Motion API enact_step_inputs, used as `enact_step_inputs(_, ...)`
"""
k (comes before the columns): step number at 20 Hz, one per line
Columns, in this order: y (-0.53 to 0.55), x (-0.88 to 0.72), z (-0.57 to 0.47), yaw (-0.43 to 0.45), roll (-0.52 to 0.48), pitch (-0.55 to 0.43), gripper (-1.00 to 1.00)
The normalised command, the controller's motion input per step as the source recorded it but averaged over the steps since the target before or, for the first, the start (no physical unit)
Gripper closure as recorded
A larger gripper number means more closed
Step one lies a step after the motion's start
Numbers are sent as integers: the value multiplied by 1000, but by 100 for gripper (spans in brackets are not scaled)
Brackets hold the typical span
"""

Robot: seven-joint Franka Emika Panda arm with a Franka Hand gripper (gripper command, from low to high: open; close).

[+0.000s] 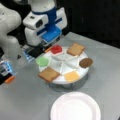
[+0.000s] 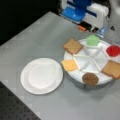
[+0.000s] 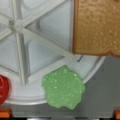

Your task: Ingredient selection for cheeseburger or sandwich

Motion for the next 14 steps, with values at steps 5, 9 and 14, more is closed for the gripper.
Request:
enact_step_inputs(5, -50, -36, -1, 219, 288, 121, -100)
enact_step_inputs(9, -240, -78, -7, 64, 233, 110, -100)
enact_step_inputs(14, -324, -31, -1, -117, 338, 93, -100)
